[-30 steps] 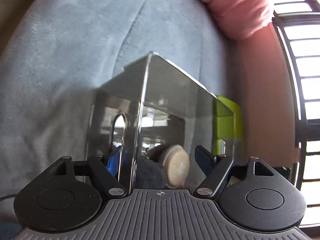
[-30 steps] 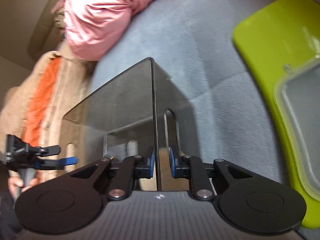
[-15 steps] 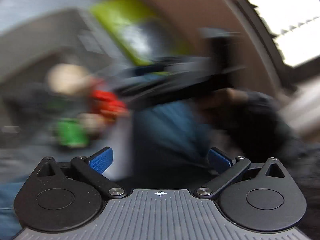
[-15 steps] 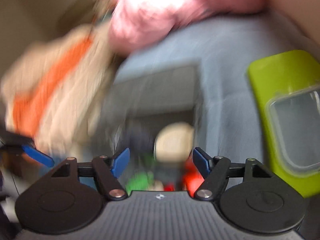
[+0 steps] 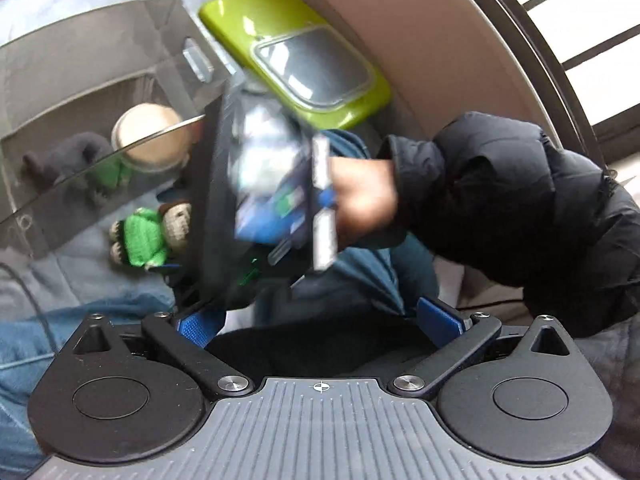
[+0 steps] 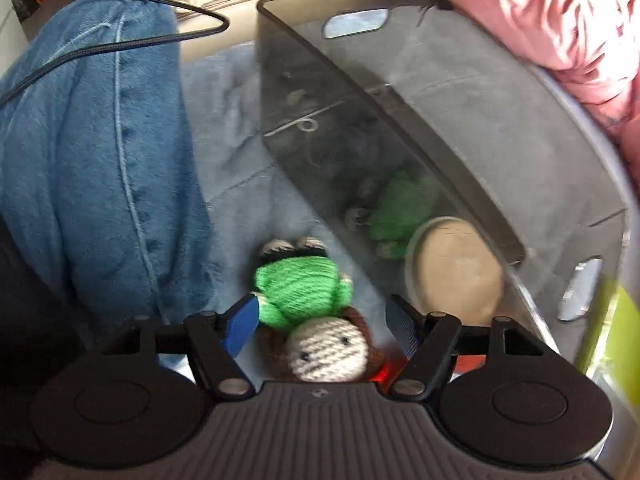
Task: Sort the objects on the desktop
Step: 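Grasp the crochet doll in the green shirt with the right tool, then carry the crochet doll into the clear box and release it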
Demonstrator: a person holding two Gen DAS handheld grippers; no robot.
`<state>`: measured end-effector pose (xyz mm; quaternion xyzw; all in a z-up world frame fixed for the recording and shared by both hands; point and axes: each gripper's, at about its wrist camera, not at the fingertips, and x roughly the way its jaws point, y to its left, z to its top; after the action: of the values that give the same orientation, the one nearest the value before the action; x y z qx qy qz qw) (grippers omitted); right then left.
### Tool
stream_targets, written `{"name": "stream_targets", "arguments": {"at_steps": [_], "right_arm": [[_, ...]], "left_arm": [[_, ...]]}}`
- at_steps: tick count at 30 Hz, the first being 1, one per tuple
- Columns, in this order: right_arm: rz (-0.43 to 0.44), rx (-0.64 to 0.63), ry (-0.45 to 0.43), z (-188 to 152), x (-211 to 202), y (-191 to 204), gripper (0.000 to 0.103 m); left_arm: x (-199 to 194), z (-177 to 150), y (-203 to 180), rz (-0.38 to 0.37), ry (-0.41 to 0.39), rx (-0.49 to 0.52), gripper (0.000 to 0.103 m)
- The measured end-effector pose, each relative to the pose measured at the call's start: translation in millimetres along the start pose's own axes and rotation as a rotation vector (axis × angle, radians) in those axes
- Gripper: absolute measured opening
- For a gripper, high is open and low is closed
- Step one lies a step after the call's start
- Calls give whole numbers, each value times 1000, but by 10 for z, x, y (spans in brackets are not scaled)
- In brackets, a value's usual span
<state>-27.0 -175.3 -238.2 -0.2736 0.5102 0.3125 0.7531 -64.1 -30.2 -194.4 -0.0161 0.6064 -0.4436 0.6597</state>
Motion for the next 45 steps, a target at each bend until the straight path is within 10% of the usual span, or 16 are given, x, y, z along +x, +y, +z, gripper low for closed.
{"name": "stream_targets", "arguments": {"at_steps": [3, 9, 19, 20, 28, 34, 45], "right_arm": [[94, 104, -38, 23, -88, -127, 71], [-102, -63, 63, 39, 97, -20, 78], [-75, -266, 260, 95, 918, 271, 73], [-53, -219, 268, 111, 856, 204, 52], [111, 217, 154, 319, -327, -405, 48], [247, 549, -112, 680, -1022, -1098, 48], [452, 1575, 16, 629, 1053, -1875, 48]], "left_arm": [[7, -244, 320, -33, 18, -87, 103], [42, -473, 422, -255, 19, -70, 103], [114, -443, 412, -204, 15, -44, 103], [108, -448, 423, -205, 11, -45, 103], [175, -385, 458, -253, 0, -52, 103], [358, -325, 879, -200, -10, -300, 103], [378, -258, 875, -153, 34, -272, 103]]}}
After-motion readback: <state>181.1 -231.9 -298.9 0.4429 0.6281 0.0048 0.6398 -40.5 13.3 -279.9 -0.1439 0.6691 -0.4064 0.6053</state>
